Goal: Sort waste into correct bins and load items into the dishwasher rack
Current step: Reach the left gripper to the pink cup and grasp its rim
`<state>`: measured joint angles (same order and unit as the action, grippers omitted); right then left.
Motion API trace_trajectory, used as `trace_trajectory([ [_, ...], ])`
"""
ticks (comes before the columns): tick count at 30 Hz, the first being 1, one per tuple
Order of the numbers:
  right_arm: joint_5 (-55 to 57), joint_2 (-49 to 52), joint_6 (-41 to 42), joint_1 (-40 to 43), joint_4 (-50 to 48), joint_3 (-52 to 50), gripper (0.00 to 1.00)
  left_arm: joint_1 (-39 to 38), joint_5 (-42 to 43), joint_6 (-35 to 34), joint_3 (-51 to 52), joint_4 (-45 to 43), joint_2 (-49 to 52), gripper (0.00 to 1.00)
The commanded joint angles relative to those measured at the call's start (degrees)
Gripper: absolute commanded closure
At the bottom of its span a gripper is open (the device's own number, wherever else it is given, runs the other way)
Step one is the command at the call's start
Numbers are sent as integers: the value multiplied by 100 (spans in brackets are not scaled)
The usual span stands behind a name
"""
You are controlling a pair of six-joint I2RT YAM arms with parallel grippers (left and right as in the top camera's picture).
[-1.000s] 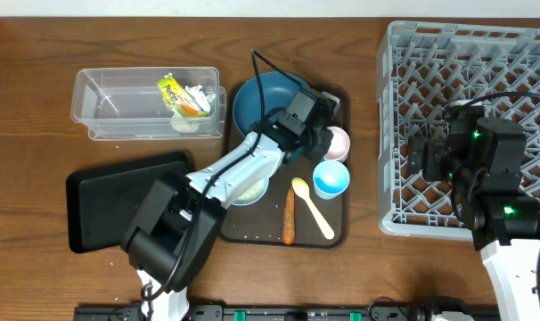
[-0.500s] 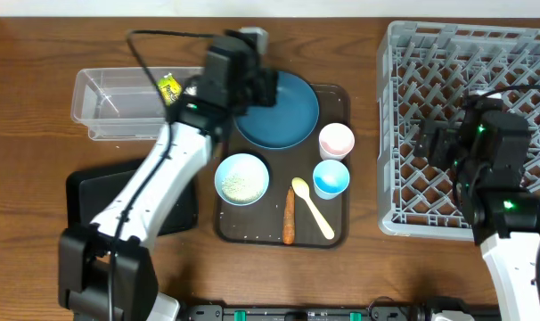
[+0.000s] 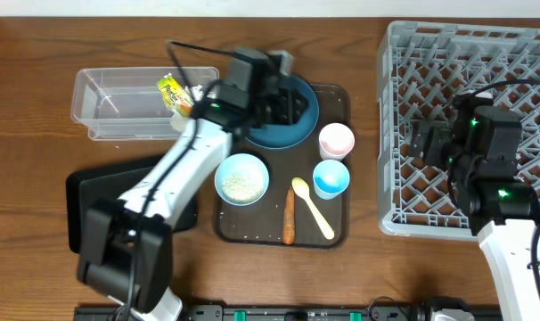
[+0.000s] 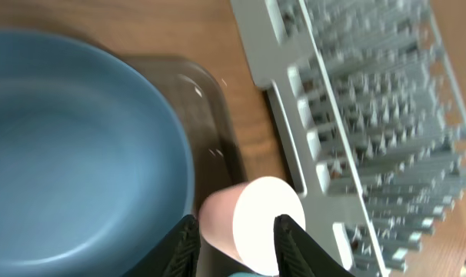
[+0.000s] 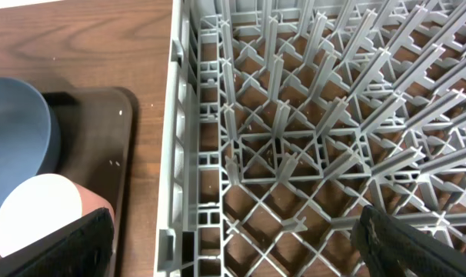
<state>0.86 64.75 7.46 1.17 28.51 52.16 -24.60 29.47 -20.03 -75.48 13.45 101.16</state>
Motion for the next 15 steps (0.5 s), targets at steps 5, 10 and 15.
trace_trajectory([
  [5, -48, 2, 109, 63, 87, 107, 1, -649, -704, 560, -61, 15, 514, 63],
  [10, -50, 2, 109, 63, 90, 107, 1, -955, -1110, 693, -61, 17, 750, 63],
  [15, -48, 2, 109, 63, 96, 107, 1, -1102, -1482, 695, -61, 17, 1036, 63],
])
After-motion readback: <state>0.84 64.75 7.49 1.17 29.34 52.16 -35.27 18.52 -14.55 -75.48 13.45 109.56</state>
